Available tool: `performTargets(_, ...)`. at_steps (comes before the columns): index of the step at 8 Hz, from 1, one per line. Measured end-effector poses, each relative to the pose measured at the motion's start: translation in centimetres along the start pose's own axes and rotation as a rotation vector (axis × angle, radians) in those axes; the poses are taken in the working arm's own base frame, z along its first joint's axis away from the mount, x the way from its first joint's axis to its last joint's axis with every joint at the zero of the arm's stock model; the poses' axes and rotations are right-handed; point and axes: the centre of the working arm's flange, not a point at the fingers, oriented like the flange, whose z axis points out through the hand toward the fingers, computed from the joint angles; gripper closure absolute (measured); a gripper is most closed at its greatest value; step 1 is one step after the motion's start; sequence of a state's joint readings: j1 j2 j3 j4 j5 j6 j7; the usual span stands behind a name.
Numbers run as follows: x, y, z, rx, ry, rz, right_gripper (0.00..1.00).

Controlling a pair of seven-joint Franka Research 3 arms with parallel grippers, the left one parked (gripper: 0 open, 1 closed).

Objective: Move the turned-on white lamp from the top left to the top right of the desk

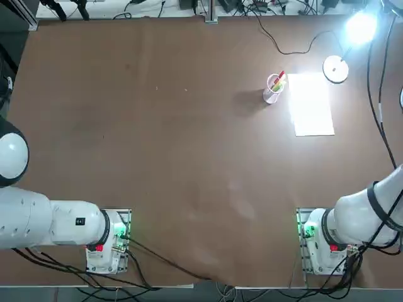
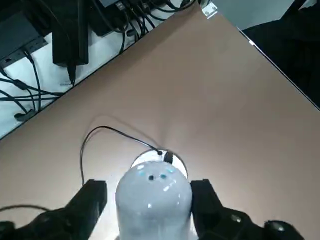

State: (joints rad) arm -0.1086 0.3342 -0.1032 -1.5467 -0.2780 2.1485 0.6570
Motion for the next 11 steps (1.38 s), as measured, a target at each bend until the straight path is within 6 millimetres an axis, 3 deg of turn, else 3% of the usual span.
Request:
performTargets(4, 0.5, 0.7, -0.6, 0.002, 0.01, 0.012, 0.0)
performTargets(8, 1.6, 1.7, -3.3, 0.014, 0.056, 0.017, 0.0)
performTargets(11, 4.1, 4.9, -4.5, -0.089, 0.155, -0.056, 0.0)
